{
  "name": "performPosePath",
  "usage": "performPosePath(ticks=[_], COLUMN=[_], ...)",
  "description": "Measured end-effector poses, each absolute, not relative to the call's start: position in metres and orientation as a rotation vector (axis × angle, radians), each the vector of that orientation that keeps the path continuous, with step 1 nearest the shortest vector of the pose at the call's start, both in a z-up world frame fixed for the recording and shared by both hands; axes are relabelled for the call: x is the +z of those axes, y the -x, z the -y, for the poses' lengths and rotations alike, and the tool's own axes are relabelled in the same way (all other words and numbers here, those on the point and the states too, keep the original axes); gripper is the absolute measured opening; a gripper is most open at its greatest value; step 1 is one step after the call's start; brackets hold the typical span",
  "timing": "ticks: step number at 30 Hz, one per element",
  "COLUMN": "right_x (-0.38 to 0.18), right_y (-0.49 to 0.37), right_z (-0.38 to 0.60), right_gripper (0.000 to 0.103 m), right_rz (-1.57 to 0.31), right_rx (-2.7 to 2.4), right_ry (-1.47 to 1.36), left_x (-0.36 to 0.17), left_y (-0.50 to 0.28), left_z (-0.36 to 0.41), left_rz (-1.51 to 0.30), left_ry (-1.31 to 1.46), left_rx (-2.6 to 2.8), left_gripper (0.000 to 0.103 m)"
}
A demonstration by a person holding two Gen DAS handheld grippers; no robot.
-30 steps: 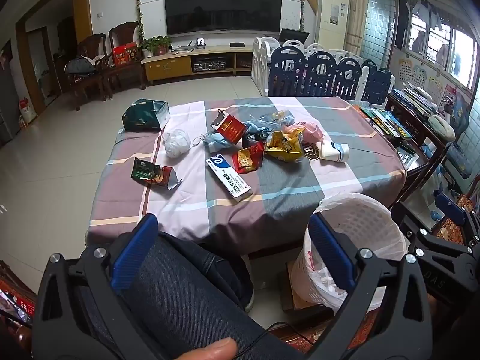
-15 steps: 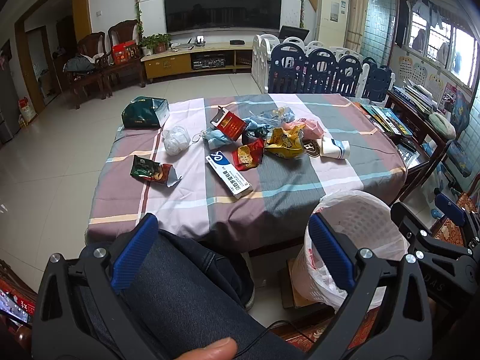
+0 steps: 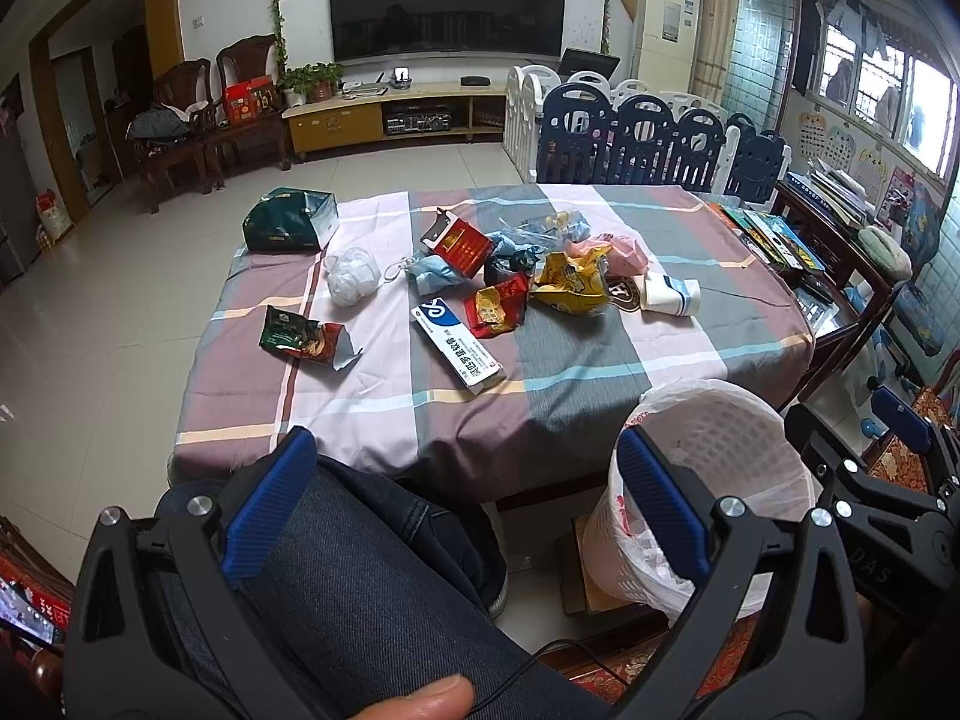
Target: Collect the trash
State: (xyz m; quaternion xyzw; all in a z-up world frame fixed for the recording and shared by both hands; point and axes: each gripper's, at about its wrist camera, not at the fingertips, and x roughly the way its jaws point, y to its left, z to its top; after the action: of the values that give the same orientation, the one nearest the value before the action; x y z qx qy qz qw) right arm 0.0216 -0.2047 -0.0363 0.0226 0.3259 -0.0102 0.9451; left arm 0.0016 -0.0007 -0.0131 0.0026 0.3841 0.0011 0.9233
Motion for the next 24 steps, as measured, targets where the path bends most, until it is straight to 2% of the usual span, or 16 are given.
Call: performPosePath(ticks=[24], right_x=[-0.0355], right_y=[-0.0217], right_z=[0.209], right_gripper=[0.1], right_rz=[-0.658], right_rx=[-0.033], right_ry=[-0.052], left_x=[-0.0151], left_y=[-0.0019], left_z=[0.0017], left_rz=[-0.793], left_ry=[-0.009], left_rx=[0.002], left_gripper=[0.1])
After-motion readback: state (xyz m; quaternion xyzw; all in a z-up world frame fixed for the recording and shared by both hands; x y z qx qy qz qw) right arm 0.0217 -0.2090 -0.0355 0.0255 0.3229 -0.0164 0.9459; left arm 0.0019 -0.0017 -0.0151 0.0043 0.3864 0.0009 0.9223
